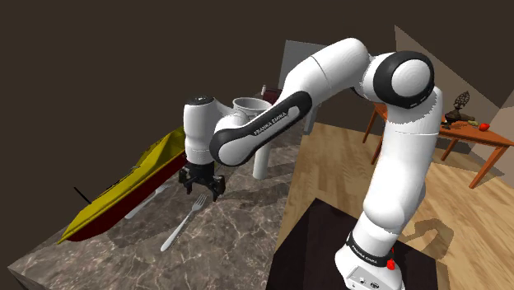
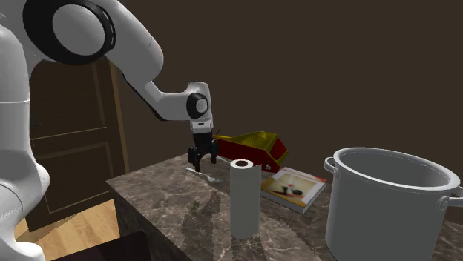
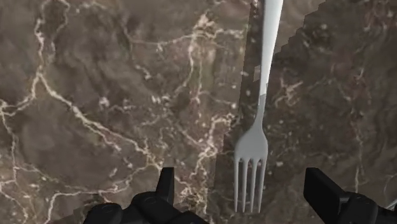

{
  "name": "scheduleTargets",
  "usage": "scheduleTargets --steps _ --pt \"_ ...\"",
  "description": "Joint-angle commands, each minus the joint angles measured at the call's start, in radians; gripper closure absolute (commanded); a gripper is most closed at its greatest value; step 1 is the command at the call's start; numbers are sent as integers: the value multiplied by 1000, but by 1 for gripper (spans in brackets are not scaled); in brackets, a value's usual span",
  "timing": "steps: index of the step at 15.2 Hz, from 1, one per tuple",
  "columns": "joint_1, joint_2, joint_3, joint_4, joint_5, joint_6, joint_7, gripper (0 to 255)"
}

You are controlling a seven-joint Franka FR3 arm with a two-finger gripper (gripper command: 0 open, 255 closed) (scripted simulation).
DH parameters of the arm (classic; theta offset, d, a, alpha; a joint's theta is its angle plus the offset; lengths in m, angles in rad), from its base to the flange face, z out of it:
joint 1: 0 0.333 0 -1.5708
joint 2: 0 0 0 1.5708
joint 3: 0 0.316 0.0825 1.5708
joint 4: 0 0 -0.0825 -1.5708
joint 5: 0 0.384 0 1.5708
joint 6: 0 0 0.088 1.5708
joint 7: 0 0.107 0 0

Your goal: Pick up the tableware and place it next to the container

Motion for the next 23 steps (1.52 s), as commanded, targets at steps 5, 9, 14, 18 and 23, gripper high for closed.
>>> scheduleTargets --steps 5,9,14,18,23 --pt "69 145 -58 83 -107 15 139 0" --pt "85 188 -84 74 -148 58 165 0" --pt "86 188 -84 74 -148 58 165 0" --pt "85 188 -84 74 -148 58 165 255" --pt "86 188 -84 72 -149 60 167 255"
